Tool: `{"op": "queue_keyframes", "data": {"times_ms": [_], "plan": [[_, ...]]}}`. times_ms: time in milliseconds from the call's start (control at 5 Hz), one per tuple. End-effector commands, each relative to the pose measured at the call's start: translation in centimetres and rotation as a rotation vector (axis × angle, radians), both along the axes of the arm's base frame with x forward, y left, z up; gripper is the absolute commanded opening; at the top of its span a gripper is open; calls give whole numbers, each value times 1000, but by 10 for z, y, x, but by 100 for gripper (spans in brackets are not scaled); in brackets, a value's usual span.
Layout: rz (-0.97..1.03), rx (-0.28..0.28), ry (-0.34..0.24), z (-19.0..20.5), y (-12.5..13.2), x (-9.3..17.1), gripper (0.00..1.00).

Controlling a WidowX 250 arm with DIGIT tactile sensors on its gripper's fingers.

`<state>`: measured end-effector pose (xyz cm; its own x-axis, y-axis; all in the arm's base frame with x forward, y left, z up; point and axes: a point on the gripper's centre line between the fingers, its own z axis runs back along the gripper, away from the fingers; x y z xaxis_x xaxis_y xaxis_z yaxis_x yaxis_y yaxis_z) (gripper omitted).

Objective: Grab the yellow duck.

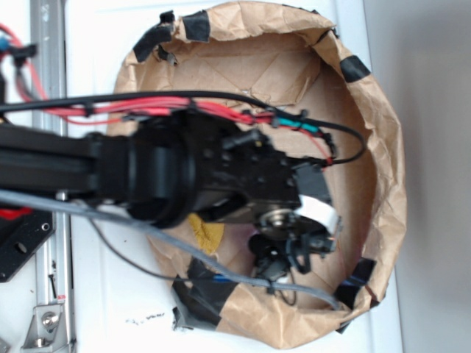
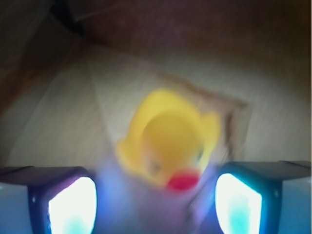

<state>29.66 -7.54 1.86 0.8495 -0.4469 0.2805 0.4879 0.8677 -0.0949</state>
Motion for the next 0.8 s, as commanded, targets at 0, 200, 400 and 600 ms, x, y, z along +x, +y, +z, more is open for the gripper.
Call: {"op": "queue_keyframes", "data": {"times_ms": [0,200,400,600], "plan": [[-19,35,-28,-10,-14,21,76],[-23,17,13,-3,-12,13,0],[-51,25,28,23,-5,3,0],[24,210,115,72,25,-24,0]]}}
